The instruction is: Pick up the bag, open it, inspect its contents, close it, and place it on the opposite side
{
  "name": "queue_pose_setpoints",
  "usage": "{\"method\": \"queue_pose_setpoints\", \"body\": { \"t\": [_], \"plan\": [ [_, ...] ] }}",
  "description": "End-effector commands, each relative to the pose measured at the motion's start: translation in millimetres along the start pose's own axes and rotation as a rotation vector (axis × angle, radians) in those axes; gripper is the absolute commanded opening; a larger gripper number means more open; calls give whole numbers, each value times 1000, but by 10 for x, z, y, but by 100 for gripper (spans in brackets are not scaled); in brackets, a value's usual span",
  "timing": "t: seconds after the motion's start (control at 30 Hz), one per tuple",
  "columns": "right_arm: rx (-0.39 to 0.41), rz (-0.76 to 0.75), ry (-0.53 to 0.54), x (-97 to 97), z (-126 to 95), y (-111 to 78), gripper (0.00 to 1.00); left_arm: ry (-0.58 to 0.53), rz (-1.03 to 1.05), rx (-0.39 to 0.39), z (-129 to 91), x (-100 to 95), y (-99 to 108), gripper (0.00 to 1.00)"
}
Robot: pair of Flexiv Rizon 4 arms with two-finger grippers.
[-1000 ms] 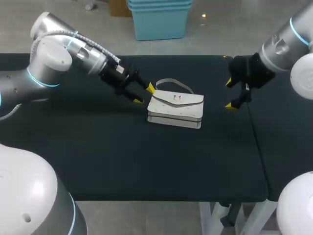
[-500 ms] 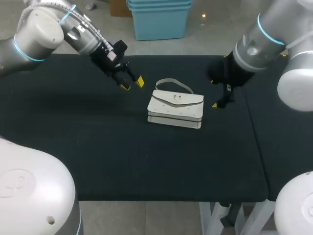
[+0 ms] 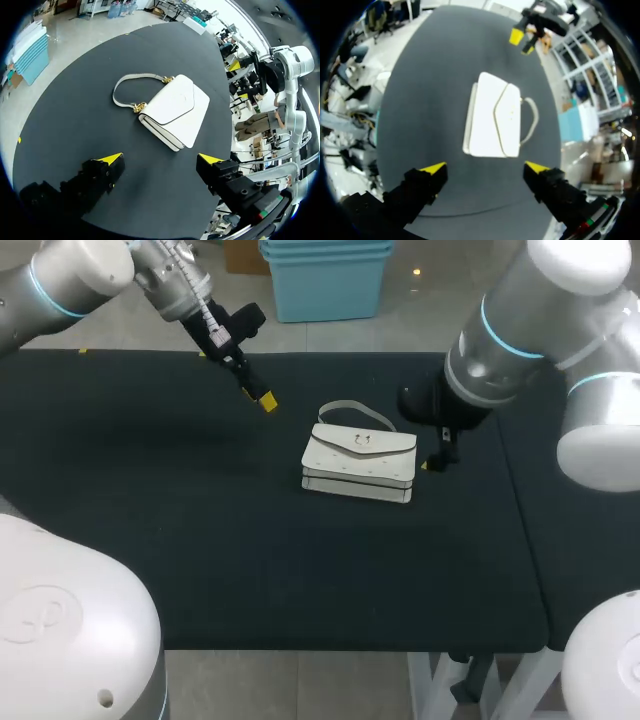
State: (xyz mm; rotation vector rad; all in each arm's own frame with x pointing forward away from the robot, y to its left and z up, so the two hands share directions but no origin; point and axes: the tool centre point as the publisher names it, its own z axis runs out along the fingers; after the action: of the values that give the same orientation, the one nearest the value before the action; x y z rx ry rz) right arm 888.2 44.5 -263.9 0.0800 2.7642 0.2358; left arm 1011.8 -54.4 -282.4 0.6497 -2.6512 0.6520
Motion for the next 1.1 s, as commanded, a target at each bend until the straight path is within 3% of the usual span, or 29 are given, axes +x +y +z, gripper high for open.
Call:
{"method": "queue_pose_setpoints", "body": {
  "t": [0.03, 0.43, 0.57, 0.73, 0.97, 1.1],
  "plan": [
    [11, 6, -75, 112, 54, 56, 100, 10, 3, -119, -27, -38, -66, 100],
    [11, 6, -75, 112, 54, 56, 100, 10, 3, -119, -27, -38, -66, 100],
    [23, -11, -98, 135, 61, 95, 100, -54, 296, -43, -30, -107, -188, 100],
    [54, -17, -162, 257, 164, 187, 100, -83, 673, -34, -68, -71, -210, 100],
    [73, -3, -187, 329, 308, 276, 100, -128, 940, -42, -46, 65, -277, 100],
    [45, 0, -189, 324, 378, 330, 100, -198, 1043, 27, -34, 178, -303, 100]
  ]
}}
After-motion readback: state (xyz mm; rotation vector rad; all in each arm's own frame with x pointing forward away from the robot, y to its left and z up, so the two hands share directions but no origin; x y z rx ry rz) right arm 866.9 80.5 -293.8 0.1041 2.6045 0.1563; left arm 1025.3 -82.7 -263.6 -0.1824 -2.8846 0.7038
